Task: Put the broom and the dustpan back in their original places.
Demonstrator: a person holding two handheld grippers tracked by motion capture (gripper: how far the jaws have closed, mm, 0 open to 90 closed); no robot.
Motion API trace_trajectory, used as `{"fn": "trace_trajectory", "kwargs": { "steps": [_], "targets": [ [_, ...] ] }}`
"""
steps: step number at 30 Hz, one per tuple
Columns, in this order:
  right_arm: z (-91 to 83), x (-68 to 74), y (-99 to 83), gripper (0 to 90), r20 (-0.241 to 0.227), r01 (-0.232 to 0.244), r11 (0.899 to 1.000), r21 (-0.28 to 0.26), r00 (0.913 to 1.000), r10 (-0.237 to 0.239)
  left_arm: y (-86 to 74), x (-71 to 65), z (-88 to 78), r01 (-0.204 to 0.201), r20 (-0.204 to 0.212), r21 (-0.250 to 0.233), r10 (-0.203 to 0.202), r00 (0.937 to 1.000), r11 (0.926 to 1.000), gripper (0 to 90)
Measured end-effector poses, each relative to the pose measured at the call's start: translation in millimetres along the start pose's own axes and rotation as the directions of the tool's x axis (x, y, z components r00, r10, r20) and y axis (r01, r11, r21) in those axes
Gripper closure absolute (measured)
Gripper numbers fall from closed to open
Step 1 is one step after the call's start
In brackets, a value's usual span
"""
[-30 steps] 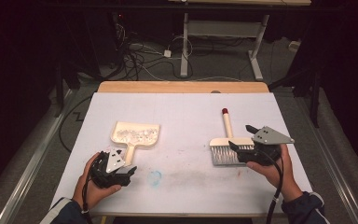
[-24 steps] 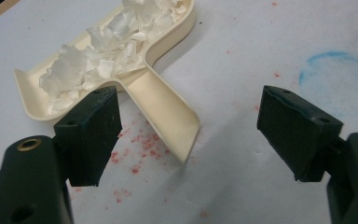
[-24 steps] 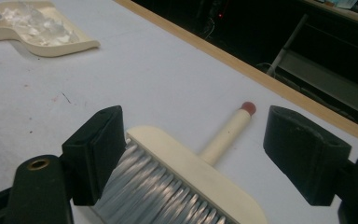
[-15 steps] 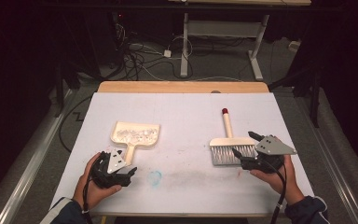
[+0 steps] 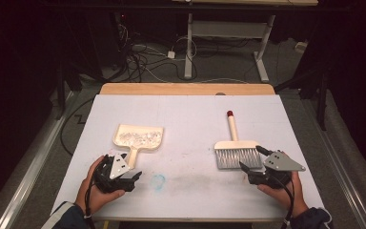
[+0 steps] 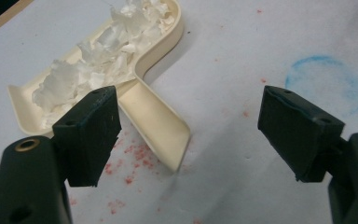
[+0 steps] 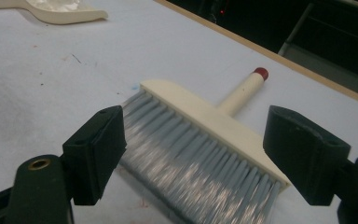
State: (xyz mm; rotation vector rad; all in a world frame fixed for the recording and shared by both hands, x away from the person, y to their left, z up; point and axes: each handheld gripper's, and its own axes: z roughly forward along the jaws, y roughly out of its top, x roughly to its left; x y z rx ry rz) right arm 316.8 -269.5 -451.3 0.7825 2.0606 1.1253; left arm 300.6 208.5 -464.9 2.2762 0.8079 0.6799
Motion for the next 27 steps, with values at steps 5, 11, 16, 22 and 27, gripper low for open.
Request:
{"fn": "trace_trajectory", "kwargs": {
  "steps": [5,11,16,22,27],
  "targets": [
    [-0.4,3.2,-10.7,21.2,-0.018,-0.021,0.999,0.033,0.9996,0.022,-0.1,-0.7,-0.4,-0.001,-0.007,-0.002,0.001,1.0000,1.0000,20.5],
    [-2.8,6.2,-8.1,21.2,-0.019,-0.002,1.000,0.020,0.9998,0.003,1.1,-4.6,-1.8,-0.022,-0.007,-0.003,0.022,0.9997,0.9997,20.2],
    [-4.8,7.9,-6.8,21.2,-0.005,0.007,1.000,0.024,1.0000,-0.007,1.1,-4.8,-2.0,-0.021,-0.008,-0.006,0.021,0.9998,0.9998,20.0],
    [-2.5,7.5,-6.9,21.2,-0.002,0.006,0.999,0.034,1.0000,-0.006,0.9,-3.7,-0.4,-0.019,-0.005,0.000,0.019,0.9998,0.9998,20.0],
    [-4.1,7.8,-7.3,21.2,-0.001,0.010,0.999,0.032,1.0000,-0.010,2.2,-5.4,0.8,-0.027,-0.005,0.004,0.027,0.9996,0.9996,20.0]
  ]
}}
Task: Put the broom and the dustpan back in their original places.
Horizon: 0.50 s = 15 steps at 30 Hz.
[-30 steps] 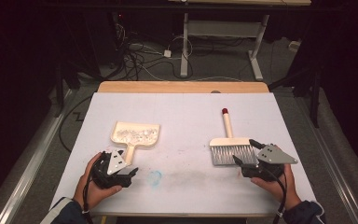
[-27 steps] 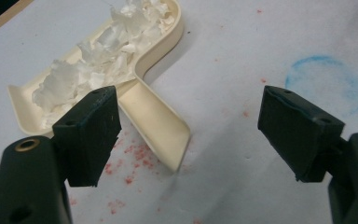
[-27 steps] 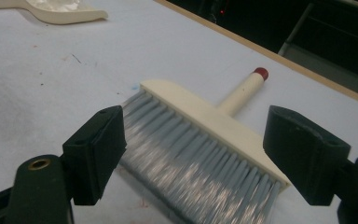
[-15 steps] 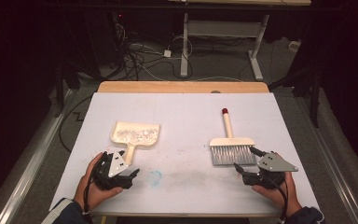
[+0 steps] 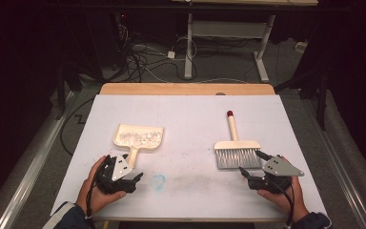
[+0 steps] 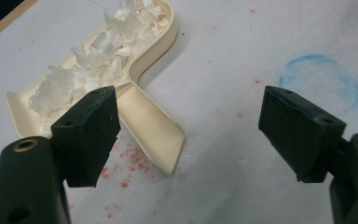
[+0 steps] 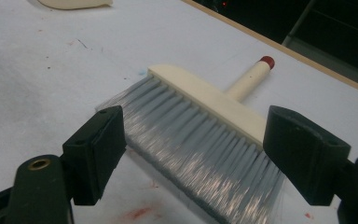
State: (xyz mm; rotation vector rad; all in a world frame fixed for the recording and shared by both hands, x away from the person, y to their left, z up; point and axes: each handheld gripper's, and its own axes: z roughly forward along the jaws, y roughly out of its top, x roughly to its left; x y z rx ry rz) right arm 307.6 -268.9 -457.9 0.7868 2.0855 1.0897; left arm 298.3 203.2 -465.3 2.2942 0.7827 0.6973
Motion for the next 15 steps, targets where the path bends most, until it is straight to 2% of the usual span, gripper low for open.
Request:
{"fn": "trace_trajectory", "kwargs": {
  "steps": [15],
  "targets": [
    [0.0,1.1,1.2,21.2,0.002,0.001,1.000,0.001,1.0000,-0.001,-0.5,0.1,0.2,0.001,0.001,0.003,-0.001,1.0000,1.0000,20.0]
  ]
}}
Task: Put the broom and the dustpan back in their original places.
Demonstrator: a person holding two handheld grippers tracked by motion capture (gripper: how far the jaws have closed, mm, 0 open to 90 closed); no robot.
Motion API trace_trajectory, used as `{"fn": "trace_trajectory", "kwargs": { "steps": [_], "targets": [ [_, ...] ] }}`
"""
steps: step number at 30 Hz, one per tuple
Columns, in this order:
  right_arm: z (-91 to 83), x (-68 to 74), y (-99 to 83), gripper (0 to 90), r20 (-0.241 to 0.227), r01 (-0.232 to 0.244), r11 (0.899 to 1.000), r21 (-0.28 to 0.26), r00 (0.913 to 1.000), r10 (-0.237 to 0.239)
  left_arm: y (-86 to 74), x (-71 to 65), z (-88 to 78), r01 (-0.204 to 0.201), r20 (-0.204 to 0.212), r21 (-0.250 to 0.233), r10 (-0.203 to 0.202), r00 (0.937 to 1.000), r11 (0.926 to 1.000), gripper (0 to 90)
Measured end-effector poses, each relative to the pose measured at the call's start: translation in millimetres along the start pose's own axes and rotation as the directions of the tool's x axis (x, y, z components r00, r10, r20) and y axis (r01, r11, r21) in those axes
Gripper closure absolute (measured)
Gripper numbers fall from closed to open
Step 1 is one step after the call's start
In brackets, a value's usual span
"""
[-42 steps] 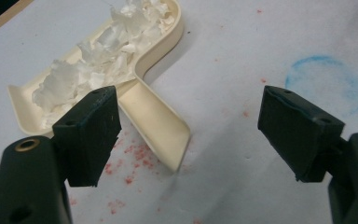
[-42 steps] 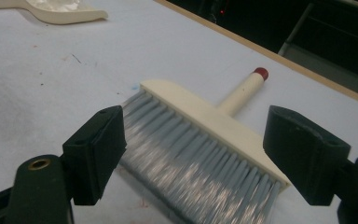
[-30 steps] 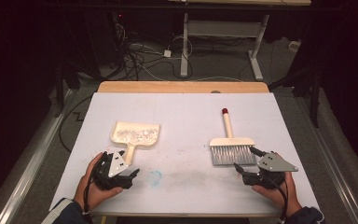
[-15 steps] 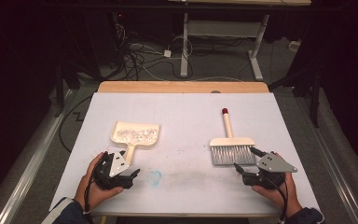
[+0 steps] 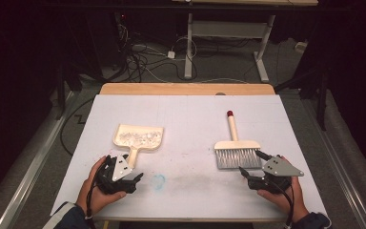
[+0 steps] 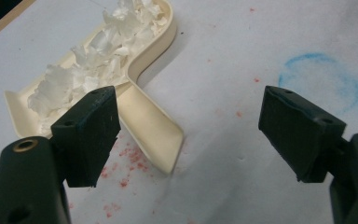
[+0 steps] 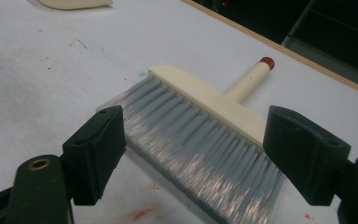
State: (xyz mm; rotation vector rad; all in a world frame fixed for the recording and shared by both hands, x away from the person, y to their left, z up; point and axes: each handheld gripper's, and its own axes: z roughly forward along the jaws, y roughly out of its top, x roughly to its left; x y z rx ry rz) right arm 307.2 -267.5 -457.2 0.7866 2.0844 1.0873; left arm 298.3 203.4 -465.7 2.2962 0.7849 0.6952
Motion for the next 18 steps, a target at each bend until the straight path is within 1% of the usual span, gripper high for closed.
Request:
{"fn": "trace_trajectory", "kwargs": {
  "steps": [18],
  "targets": [
    [-0.4,-1.9,-0.1,21.1,0.011,-0.001,1.000,-0.008,0.9999,0.002,1.8,0.4,4.5,0.008,0.007,0.005,-0.008,0.9999,1.0000,20.0]
  ]
}}
